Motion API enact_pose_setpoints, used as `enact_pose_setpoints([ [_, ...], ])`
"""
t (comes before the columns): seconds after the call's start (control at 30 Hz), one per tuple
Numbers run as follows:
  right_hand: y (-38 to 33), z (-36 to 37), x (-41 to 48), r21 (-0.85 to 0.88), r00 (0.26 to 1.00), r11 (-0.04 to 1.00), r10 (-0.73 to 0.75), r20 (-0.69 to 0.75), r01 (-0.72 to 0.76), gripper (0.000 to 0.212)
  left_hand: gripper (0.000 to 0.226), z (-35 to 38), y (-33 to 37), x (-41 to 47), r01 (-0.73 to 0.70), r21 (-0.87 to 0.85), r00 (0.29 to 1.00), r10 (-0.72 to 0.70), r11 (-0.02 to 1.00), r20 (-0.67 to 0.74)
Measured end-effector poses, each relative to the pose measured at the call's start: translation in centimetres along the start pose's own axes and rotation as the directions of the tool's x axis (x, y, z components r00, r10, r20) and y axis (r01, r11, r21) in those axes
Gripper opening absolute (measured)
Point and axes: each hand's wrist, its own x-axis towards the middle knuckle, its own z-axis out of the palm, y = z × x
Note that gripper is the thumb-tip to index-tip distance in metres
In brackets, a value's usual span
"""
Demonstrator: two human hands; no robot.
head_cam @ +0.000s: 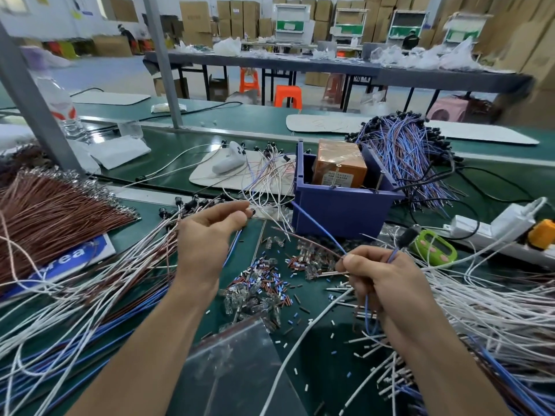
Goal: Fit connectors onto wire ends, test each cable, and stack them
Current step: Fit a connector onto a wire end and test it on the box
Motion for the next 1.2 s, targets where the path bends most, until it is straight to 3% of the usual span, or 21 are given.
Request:
enact_pose_setpoints([
  [0.1,-0.1,0.5,-0.1,0.095,1.000,0.995,0.022,-0.014,-0.020,0.031,0.023,1.3,-0.1,-1.5,-0.104,0.173,0.985,0.077,0.979,0.154],
  [0.27,0.0,1.2,-0.1,0.162,0.998,0.985,0.060,-0.004,-0.059,0.039,0.022,4.6,-0.6,-4.9,-0.063,0.271,0.922,-0.048,0.960,0.384],
  [0.43,0.0,1.5,-0.2,0.185,0.998,0.980,0.068,0.000,-0.067,0.033,0.019,7.8,-0.5,-5.3,0.097,0.061,0.972,-0.107,0.993,0.209],
  [0.57,-0.3,0.6,0.1,0.230,0.972,0.972,0.006,-0.236,0.050,0.031,0.023,9.5,0.6,-3.8,0.249,-0.174,0.955,-0.212,0.953,0.206],
  [0.73,0.0,-0.1,0.7,0.396,0.934,0.913,0.056,-0.354,0.095,0.035,0.032,10.9,-0.8,-2.7,0.157,-0.061,0.980,-0.147,0.986,0.137],
  [1.0,0.6,0.5,0.8,0.386,0.949,0.922,0.092,-0.302,0.034,0.048,0.036,10.7,-2.5,-2.3,0.032,-0.027,0.989,-0.028,0.999,0.145],
  [1.2,0.7,0.6,1.0,0.399,0.953,0.917,0.126,-0.276,-0.006,0.042,0.035,10.7,-3.0,-2.3,-0.051,0.034,0.985,0.045,0.998,0.164],
])
